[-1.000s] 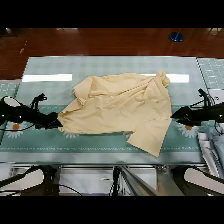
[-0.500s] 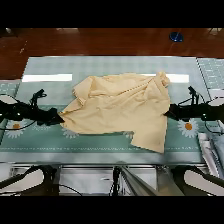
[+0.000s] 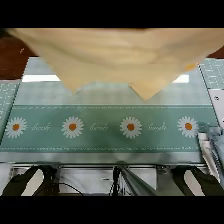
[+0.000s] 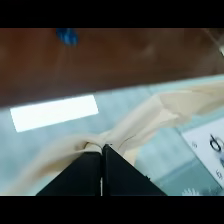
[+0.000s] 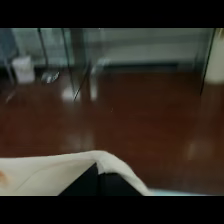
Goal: Fold the shirts.
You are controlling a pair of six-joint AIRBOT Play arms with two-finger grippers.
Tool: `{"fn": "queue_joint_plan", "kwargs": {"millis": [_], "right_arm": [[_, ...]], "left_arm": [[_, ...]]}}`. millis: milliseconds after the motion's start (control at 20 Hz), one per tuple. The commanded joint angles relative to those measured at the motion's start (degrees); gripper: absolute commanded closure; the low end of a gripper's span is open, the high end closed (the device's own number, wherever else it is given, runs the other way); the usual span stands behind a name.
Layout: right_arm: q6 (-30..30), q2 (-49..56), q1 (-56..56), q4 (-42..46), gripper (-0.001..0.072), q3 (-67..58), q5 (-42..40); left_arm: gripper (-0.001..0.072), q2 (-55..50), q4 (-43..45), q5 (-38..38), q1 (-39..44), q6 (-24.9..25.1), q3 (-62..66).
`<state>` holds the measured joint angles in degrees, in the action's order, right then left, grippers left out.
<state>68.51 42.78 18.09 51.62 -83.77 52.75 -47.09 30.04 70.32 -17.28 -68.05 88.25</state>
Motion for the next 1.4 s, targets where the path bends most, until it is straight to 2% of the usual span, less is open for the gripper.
{"fn": "queue_joint_plan", "kwargs": {"millis": [0, 100, 200, 300, 400, 500, 650, 750, 850, 950, 1050, 1250, 1350], "right_arm": [[12.48, -4.33, 0.02, 11.82, 0.0683, -18.82, -1.09], [17.09, -4.33, 0.02, 14.56, 0.0683, -26.99, 2.58], [19.12, -4.31, 0.02, 16.61, 0.0683, -33.75, 9.22], [21.09, -4.39, 0.02, 19.50, 0.0683, -38.42, 17.05], [20.68, -4.39, 0.02, 21.88, 0.0683, -41.11, 22.60], [19.69, -3.85, -0.24, 22.75, 0.0683, -41.13, 26.77], [16.76, 1.16, -0.76, 24.96, 0.0683, -38.66, 42.93], [16.28, 4.07, -0.81, 24.63, 0.0683, -29.33, 47.17], [14.80, 7.19, -0.81, 23.58, 0.0683, -18.08, 45.20], [14.60, 11.78, -0.81, 23.45, 0.0683, -9.38, 40.35], [14.58, 18.08, -1.16, 23.32, 0.0683, -6.03, 35.50], [9.79, 31.17, -6.38, 23.12, 0.0683, -6.03, 18.64], [8.39, 36.22, -9.38, 22.88, 0.0683, -6.03, 12.98]], "left_arm": [[0.0686, 8.96, 9.22, -5.27, 0.04, -10.38, 19.80], [0.0686, 12.55, 20.83, -2.62, 0.04, -18.91, 27.36], [0.0686, 15.08, 29.27, 3.52, 0.04, -23.87, 32.57], [0.0686, 16.41, 32.83, 11.21, 0.07, -27.43, 34.88], [0.0686, 16.68, 33.27, 19.98, 0.13, -28.94, 35.17], [0.0686, 15.65, 35.21, 27.23, 0.11, -28.41, 34.38], [0.0686, 14.86, 35.78, 35.21, 0.02, -24.48, 24.39], [0.0686, 15.32, 35.39, 35.15, 0.04, -22.14, 12.41], [0.0686, 14.84, 35.65, 32.70, 0.04, -19.02, -0.85], [0.0686, 13.31, 35.10, 25.00, 0.11, -17.81, -14.51], [0.0686, 9.09, 31.69, 15.32, 0.57, -15.08, -24.22], [0.0686, -6.38, 25.14, -2.03, 5.29, -11.78, -27.19], [0.0686, -15.63, 23.54, -5.18, 8.52, -9.86, -24.30]]}}
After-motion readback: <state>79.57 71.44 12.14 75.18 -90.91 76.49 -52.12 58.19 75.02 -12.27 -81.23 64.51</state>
